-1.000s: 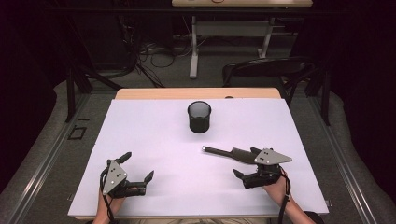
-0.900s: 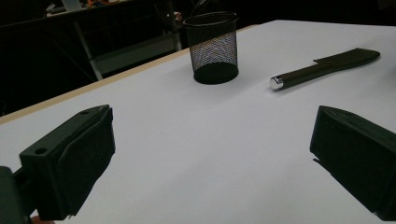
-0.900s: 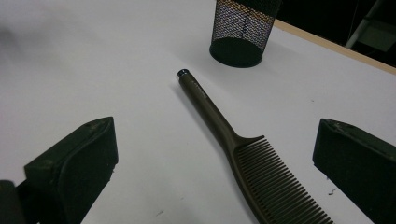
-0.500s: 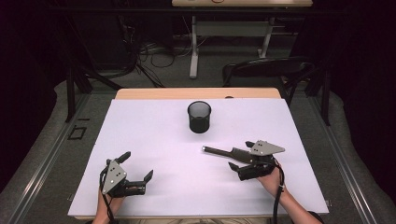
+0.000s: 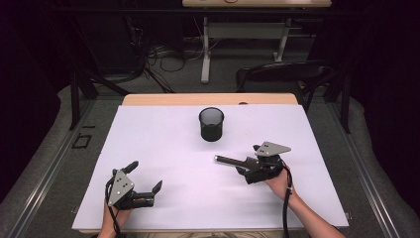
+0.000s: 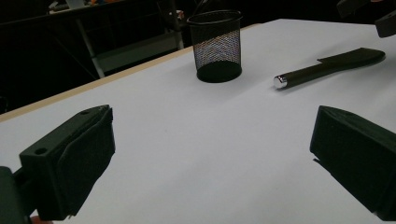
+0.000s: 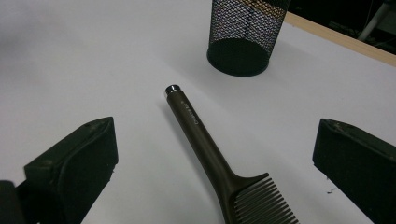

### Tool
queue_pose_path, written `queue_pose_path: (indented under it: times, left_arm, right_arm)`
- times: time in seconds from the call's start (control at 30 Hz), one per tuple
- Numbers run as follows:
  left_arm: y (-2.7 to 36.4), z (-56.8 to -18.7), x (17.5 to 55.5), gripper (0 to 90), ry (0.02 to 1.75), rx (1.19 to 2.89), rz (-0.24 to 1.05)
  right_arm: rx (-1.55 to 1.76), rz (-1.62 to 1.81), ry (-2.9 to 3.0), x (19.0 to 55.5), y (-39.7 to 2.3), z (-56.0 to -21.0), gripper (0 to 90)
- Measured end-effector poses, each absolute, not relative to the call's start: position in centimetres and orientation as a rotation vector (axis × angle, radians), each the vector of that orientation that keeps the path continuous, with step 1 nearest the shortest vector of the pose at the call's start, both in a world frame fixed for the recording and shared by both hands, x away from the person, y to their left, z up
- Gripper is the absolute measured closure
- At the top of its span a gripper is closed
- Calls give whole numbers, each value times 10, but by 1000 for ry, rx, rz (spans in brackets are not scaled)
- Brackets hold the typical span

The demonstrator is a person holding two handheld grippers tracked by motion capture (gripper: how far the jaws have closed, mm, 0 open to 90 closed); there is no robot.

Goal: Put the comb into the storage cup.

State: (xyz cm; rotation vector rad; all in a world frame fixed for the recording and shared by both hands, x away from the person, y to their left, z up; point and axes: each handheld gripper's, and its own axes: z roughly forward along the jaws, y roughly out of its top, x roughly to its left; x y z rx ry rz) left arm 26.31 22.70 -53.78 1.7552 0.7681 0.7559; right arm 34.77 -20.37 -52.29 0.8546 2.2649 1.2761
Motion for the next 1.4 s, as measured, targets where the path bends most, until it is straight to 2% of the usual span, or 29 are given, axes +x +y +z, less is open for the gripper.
queue_pose_path:
  times: [1.3, 1.4]
  left_arm:
    - [227, -537, 263, 3, 769, 1754, 765]
    - [227, -537, 263, 3, 769, 1753, 764]
  right_arm:
    - [865, 1275, 2349, 388, -161, -527, 0]
    - [870, 1272, 2353, 390, -158, -527, 21]
